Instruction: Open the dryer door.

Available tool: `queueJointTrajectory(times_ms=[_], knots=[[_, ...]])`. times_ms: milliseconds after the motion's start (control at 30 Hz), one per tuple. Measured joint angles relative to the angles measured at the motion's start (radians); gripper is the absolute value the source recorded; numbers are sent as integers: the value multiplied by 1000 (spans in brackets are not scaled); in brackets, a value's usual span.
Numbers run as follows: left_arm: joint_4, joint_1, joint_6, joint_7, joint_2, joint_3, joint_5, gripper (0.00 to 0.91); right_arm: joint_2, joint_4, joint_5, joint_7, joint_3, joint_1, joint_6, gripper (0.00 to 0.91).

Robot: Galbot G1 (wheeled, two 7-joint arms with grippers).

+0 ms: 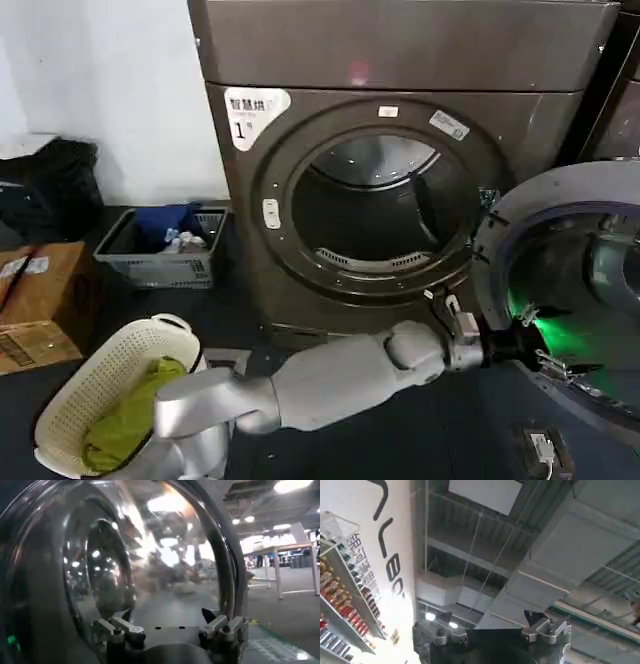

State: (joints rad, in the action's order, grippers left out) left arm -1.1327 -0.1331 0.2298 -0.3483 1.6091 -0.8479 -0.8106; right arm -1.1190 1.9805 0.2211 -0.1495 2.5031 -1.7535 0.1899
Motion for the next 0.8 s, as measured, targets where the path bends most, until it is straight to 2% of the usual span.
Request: queueJointTrajectory(times_ms=[400,800], knots=[[3,0,6,8,0,4,0,907,9,-1,0,1,1,0,-1,907],[-89,32,27,28,0,-37,-4,907,14,0,0,2,-1,0,3,907]])
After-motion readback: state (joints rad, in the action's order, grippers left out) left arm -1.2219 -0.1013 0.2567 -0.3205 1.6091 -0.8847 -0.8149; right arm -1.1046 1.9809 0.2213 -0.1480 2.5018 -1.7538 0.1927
